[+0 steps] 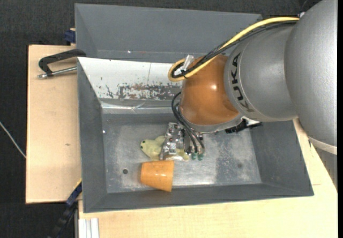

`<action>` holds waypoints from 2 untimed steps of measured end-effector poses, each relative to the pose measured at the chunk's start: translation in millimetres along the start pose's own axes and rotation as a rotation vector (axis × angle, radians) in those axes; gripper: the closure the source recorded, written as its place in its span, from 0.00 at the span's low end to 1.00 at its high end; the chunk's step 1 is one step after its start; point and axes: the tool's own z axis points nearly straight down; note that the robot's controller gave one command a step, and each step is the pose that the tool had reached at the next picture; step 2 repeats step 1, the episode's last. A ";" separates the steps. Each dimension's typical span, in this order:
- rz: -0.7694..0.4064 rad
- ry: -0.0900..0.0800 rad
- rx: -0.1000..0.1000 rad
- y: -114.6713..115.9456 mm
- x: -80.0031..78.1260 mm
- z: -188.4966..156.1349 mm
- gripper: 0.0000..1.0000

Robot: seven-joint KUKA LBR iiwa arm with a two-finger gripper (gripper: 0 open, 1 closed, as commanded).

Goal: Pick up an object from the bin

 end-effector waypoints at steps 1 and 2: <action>-0.519 -0.004 0.003 -37.9 1.4 -247.0 1.00; -0.519 -0.004 0.003 -37.9 1.4 -247.0 1.00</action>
Offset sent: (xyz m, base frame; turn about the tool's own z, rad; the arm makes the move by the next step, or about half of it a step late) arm -0.0085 -0.0392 0.2424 -0.5205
